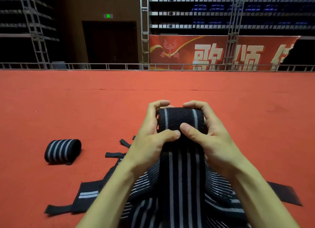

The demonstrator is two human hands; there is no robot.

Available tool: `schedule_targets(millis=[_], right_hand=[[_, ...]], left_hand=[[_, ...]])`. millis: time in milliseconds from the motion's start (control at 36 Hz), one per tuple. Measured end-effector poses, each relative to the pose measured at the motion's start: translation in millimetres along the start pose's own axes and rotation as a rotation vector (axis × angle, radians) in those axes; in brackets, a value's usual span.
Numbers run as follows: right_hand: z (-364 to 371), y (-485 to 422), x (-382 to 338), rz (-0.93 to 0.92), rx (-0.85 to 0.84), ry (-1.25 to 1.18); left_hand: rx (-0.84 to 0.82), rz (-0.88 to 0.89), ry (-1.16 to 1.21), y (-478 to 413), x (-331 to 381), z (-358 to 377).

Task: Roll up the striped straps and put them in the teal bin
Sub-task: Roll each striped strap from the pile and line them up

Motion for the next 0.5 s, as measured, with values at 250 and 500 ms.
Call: schedule_targets(millis=[250, 500], right_hand=[[0, -1, -7, -0.116, -0.037, 0.057], [9, 2, -4, -0.081, -0.091, 0.037]], left_hand=[[-0.149, -0.081, -0.111, 3, -2, 5], [-0.163, -0.183, -0.044, 4, -11, 1]])
Point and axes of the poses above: each hand's wrist, its own y-axis away from the middle knuckle, its own z-axis out of the palm, x = y × z, the point moved 8 cm from there along -y, towards the middle knuckle, and after that the axes turned 9 degrees about -z, right-handed, at the moved point
